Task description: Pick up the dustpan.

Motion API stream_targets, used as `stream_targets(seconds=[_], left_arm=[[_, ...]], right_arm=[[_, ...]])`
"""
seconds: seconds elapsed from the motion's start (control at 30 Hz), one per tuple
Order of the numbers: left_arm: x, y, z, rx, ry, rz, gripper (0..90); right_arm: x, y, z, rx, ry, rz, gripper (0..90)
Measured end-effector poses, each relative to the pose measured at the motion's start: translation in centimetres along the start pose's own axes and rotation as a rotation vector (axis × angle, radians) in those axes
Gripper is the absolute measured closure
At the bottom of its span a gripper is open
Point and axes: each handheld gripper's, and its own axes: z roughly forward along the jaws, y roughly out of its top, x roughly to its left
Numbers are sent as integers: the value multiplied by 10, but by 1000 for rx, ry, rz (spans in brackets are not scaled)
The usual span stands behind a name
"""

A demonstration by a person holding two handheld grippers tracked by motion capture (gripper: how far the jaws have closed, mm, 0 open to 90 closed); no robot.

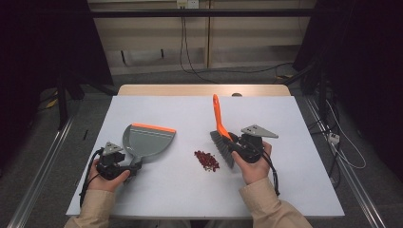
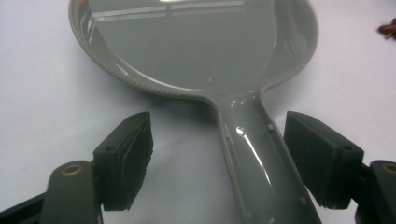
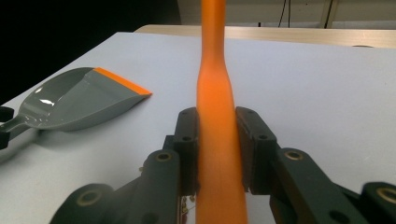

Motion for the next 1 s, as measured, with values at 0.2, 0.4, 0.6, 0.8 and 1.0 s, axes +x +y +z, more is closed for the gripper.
stream_targets(seconds=[0.2,0.4,0.6,0.8,1.0], left_arm=[[3,4,7,28,-8,-8,405],[2,9,17,57,-30,38,572],[5,10,18,60,-37,67,628],[8,10,15,45,-67,94,632],[7,10,8,29,-109,111,634]], right_arm=[[-2,-1,2,8,-1,0,714],[-4,-1,3,15,-4,4,713],[-7,-1,2,16,-11,7,714],[-9,-2,2,17,-11,7,713],[-10,-1,2,15,-15,5,713]])
